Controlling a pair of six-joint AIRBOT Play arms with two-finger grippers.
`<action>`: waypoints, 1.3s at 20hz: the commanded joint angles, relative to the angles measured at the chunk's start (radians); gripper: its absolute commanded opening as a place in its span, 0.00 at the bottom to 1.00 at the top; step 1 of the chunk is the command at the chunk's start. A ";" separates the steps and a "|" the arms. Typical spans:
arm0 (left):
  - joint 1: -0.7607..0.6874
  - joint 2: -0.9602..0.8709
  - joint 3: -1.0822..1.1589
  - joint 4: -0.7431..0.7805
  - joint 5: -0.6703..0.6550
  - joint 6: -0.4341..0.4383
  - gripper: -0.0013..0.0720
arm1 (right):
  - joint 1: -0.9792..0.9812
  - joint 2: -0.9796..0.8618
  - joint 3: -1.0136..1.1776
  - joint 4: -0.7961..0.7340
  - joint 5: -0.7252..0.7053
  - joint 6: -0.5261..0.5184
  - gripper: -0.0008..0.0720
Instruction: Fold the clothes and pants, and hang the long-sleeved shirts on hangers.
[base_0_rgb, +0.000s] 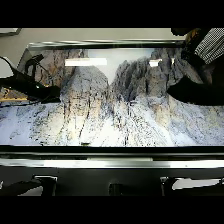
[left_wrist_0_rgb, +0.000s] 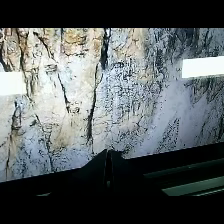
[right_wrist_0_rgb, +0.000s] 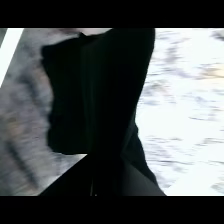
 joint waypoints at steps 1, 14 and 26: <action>0.001 0.001 0.000 0.000 -0.001 0.000 0.04 | -0.095 0.028 -0.024 -0.284 0.097 0.057 0.04; 0.000 0.000 0.000 0.000 0.000 0.000 0.04 | -0.139 0.280 -0.647 -0.642 0.095 0.140 0.05; 0.000 0.000 -0.001 0.000 0.000 0.000 0.04 | -0.139 0.284 -0.687 -0.787 0.125 0.127 0.48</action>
